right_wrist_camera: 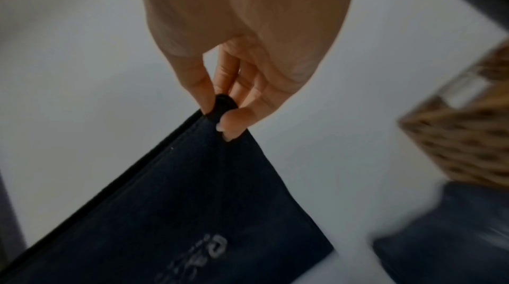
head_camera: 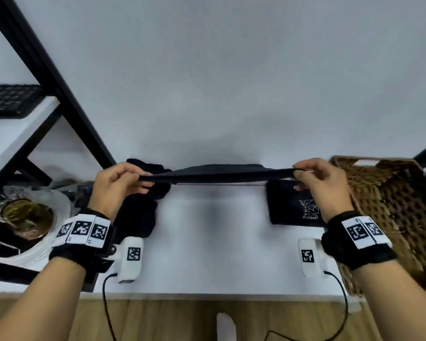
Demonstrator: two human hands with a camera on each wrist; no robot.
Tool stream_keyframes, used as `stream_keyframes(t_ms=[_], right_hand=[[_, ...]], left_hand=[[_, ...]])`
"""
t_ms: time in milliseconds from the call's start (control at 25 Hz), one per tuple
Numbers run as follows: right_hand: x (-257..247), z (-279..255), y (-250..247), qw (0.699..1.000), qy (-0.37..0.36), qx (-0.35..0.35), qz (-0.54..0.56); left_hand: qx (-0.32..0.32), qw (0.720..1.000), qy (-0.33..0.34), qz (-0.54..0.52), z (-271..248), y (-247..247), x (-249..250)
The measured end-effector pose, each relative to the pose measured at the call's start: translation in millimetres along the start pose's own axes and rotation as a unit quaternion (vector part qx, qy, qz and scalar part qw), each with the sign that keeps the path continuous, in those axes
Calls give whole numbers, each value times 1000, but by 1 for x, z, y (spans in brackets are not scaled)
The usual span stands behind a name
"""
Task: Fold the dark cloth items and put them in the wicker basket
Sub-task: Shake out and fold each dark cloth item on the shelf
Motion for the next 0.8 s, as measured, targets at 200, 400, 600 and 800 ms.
stream_keyframes(t_ms=[200,400,600,800], right_hand=[[141,-53,22,988,104,-68,-88],[266,-108,41,919,246,-197,-238],[249,-77,54,900,184,-233,-318],[206,21,137,932,47,-194,-303]], left_hand=[[-32,975,-130,177,-69,3,-166],[-162,886,-196,387,-138,21,-263],[-206,859,-244,400,-111,24,-257],[-150,894,-60,418,5,69,-225]])
Point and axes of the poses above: each hand's wrist, its own z-axis towards the middle knuckle, its own y-axis out of the palm, x = y × z, the point moved 9 cm from there along z, towards the middle knuckle, and after that the axes turned 4 degrees about y, right-handed, at the moved point
